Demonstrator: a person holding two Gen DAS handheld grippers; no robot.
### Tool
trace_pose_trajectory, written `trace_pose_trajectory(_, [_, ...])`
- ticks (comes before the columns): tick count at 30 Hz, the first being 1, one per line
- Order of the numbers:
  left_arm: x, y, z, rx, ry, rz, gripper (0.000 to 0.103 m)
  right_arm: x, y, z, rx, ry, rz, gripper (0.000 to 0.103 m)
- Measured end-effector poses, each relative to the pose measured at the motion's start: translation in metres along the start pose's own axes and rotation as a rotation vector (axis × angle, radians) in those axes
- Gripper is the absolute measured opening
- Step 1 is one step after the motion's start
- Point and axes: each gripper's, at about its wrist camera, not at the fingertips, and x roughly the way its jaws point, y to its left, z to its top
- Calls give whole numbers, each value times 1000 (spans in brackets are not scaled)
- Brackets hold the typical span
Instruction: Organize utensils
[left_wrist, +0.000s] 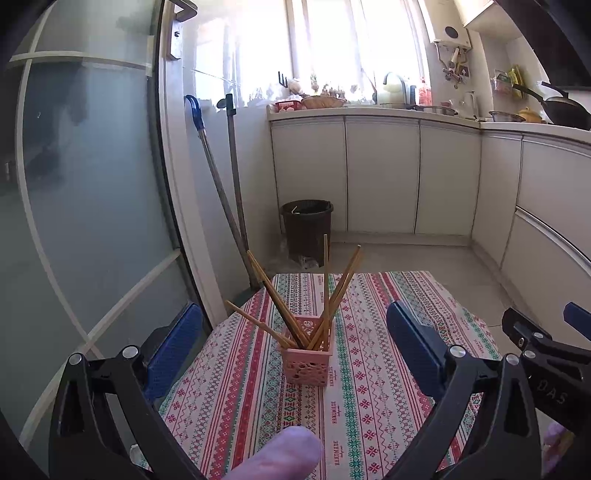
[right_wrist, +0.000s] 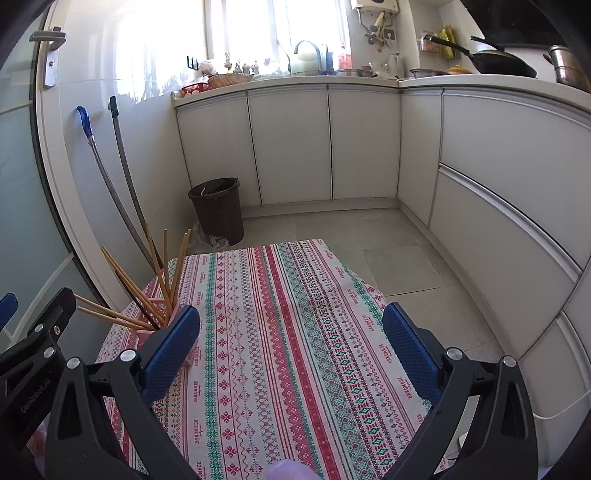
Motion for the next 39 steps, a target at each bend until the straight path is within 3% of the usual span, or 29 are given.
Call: trace_pose_trajectory(39, [7, 3, -3, 4, 22, -14, 96, 6, 0, -4, 5, 24, 0, 97])
